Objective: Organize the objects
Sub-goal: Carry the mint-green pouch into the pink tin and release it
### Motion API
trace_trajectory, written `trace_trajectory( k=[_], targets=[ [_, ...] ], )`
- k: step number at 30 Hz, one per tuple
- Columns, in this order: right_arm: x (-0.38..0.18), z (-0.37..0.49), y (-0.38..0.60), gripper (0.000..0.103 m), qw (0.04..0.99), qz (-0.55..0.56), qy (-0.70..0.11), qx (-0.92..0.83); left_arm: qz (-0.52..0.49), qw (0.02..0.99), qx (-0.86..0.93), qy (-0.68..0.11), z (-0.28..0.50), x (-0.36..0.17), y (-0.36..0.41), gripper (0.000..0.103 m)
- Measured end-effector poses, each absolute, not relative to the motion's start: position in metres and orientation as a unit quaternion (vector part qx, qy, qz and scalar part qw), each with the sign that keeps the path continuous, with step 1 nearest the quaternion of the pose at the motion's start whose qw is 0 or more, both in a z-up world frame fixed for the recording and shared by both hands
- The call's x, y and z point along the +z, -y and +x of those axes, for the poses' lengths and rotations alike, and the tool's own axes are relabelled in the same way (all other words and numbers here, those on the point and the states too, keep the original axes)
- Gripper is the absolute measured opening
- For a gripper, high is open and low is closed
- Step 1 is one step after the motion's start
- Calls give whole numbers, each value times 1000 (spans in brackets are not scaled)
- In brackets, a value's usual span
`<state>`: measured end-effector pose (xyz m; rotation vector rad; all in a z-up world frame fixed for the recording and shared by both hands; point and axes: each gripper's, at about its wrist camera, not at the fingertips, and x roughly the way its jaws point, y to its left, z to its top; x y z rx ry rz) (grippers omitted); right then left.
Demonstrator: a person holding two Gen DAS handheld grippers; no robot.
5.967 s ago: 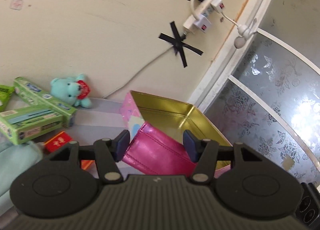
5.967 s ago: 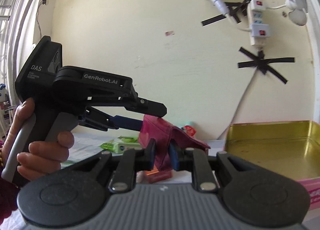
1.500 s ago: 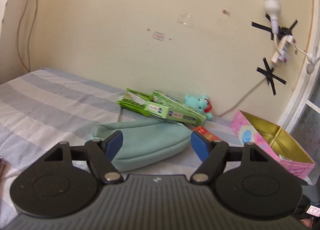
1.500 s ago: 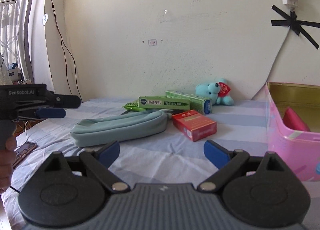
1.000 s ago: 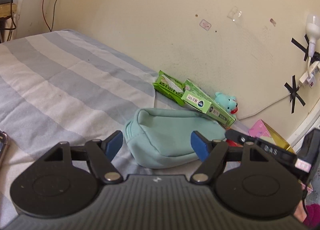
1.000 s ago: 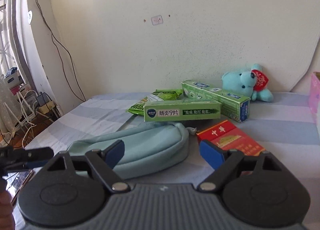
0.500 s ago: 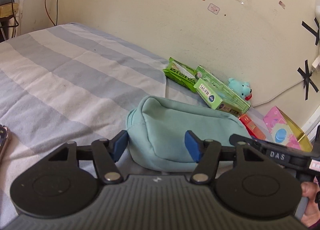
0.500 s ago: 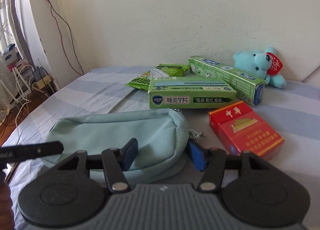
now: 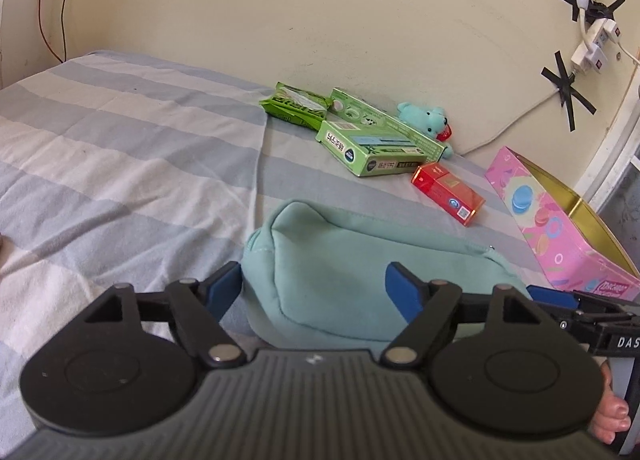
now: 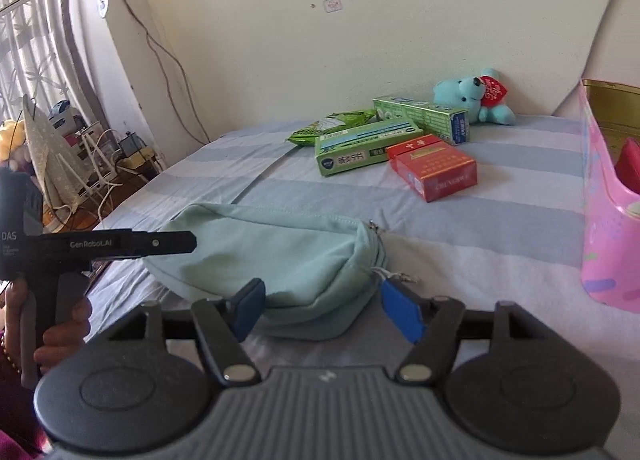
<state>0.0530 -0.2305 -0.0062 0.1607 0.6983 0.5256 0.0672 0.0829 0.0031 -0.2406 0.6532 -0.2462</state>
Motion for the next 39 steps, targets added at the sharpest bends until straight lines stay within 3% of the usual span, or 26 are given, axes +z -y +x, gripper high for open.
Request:
trace_trajectory(
  k=[6,10,13,16,27,39],
  targets=[
    [-22,81,219,77,896,108,-352,250,-90,938,-99,-319,66,-4,-70,81],
    [-20,69,208,66,909,62,-337,237,-103,940,-93,-310,57,5,-76,69],
    [-9,58,219,57,917,65,-313,236,-118,943,-104,-294,51,20,-77,69],
    [7,46,228,56,933,64,-276,224,-100,951,-123,-264,45,42,-60,69],
    [56,10,323,56,983,88,-130,94,-36,951,-234,-197,82,104,65,69],
    [42,16,464,61,979,147,-121,-75,15,914,-330,-237,142,86,237,71]
  ],
)
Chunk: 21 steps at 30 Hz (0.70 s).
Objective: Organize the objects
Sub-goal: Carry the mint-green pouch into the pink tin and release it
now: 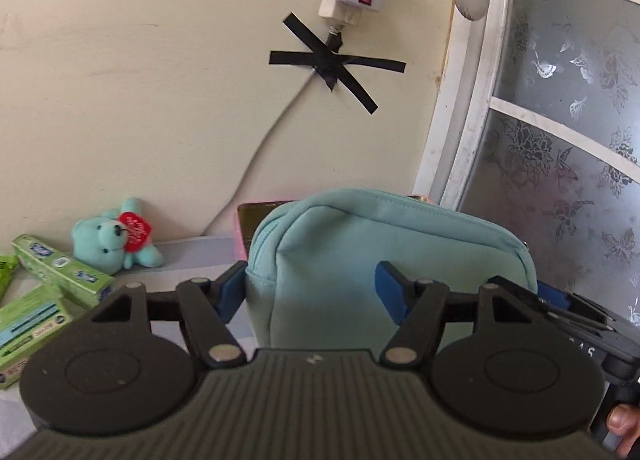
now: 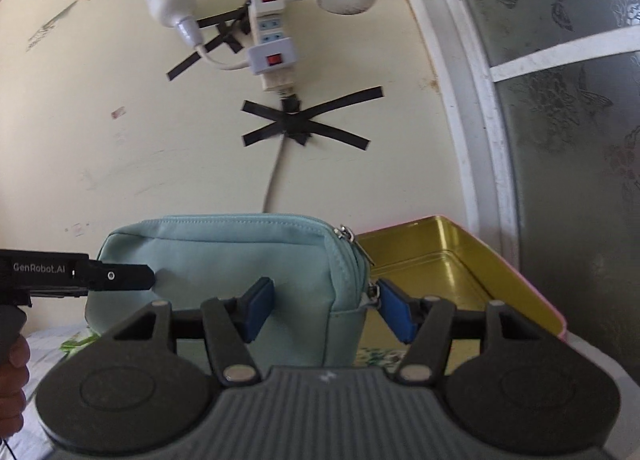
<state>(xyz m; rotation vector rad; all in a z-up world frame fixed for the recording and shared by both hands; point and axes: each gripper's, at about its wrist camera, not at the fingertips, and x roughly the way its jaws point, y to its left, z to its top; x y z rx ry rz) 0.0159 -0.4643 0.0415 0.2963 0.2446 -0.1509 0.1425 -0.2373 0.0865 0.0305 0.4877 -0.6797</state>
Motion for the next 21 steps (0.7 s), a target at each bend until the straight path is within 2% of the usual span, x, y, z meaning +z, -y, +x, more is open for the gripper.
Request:
trace_trajectory(
  k=[4,10,21],
  targets=[
    [28,30,481,75,977,125,-80,-152,33,907,-325,-267,158,70,278,72],
    [19,27,489,75,977,118,-80,-157,60,900,-336,-273,143,53,289,72],
    [15,24,470,75,982,76,-79,-155,91,908,-327,-246,106,65,266,76]
  ],
)
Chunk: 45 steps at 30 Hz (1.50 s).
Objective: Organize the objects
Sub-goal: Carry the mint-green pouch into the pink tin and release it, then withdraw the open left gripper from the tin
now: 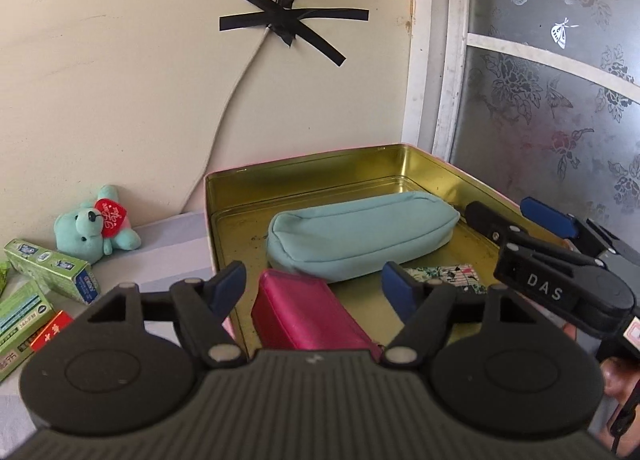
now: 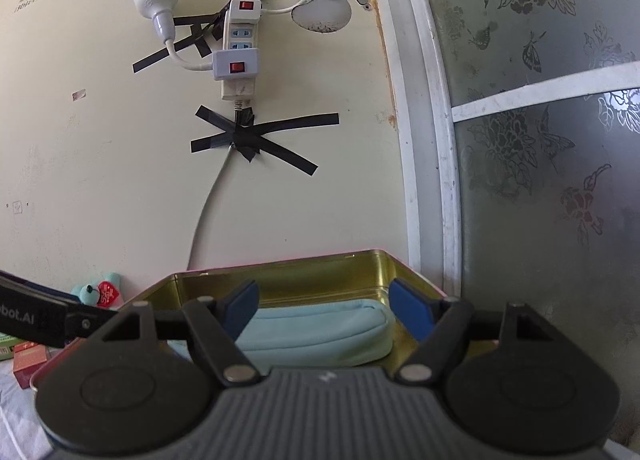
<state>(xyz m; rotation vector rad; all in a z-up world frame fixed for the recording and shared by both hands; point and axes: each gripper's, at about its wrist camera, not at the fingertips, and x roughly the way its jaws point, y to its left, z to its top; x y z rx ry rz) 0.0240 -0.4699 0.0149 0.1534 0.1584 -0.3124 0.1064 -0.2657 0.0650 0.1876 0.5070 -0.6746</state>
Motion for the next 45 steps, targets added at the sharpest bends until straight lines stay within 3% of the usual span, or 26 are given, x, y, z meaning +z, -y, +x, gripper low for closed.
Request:
trace_trajectory(
  k=[20,26,31,45],
  targets=[
    [19,-35,449,75,963,223,-111,-104,97,914,-279,-278,67,52,233,77],
    [24,-37,433,75,963,227,-117,-86,91,917,-271,-278,60,50,217,77],
    [30,-34,415,76,967,215,-121,-71,81,923,-259,-273,59,50,198,84],
    [41,-21,362,76,976,165,-142,-25,45,934,-211,-284,71,34,136,84]
  ],
)
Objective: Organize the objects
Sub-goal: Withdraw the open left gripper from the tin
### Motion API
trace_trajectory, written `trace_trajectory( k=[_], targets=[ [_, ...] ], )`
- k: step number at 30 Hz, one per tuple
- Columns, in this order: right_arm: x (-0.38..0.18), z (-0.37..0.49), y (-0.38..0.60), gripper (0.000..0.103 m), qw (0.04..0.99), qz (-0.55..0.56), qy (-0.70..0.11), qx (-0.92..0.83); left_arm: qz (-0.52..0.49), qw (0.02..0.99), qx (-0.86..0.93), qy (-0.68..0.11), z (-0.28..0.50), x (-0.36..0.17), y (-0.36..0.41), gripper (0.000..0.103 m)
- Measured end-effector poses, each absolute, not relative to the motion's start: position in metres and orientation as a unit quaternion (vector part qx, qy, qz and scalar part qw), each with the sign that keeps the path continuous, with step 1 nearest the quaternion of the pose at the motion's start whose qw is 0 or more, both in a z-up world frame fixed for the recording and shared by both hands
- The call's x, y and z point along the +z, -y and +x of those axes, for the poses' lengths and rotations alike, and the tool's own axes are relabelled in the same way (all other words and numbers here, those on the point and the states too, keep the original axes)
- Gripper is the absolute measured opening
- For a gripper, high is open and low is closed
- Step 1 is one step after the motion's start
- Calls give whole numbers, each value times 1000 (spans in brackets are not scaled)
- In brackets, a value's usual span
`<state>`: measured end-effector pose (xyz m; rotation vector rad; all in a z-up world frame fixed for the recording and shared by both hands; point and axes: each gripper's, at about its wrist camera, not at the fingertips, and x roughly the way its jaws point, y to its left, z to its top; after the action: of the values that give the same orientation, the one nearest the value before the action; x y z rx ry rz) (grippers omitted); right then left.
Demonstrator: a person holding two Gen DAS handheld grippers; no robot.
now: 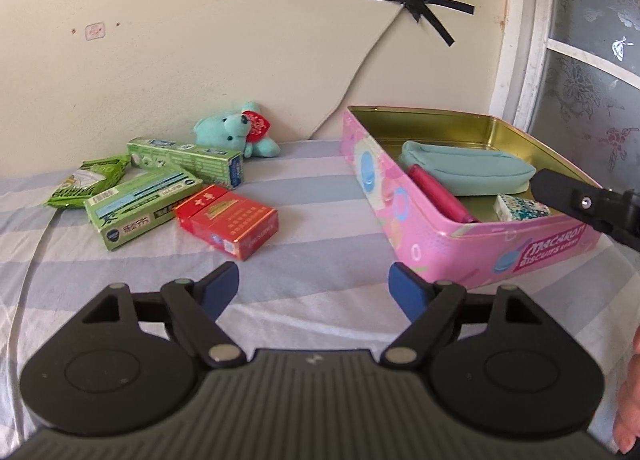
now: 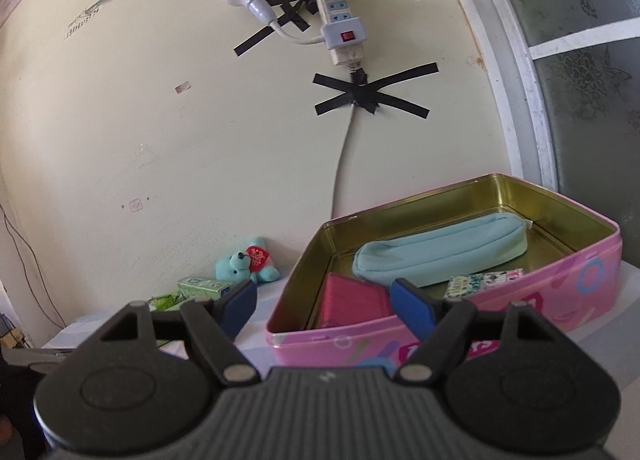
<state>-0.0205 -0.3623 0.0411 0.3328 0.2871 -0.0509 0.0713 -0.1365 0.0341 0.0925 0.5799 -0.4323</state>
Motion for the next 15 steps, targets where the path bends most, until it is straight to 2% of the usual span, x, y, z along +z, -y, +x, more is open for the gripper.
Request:
trace_trajectory(
  k=[7,12,15],
  targets=[
    [42,-3,314,76,982,102,-158,17,10,940,-145,-308,98,16,78,84],
    [37,23,278,77,978,66,-185,69,-9,952,-75,-297,116,9,34,84],
    [29,48,255,82,971,37,-214,103,-42,953,-49,-295,127,3,12,84]
  ],
)
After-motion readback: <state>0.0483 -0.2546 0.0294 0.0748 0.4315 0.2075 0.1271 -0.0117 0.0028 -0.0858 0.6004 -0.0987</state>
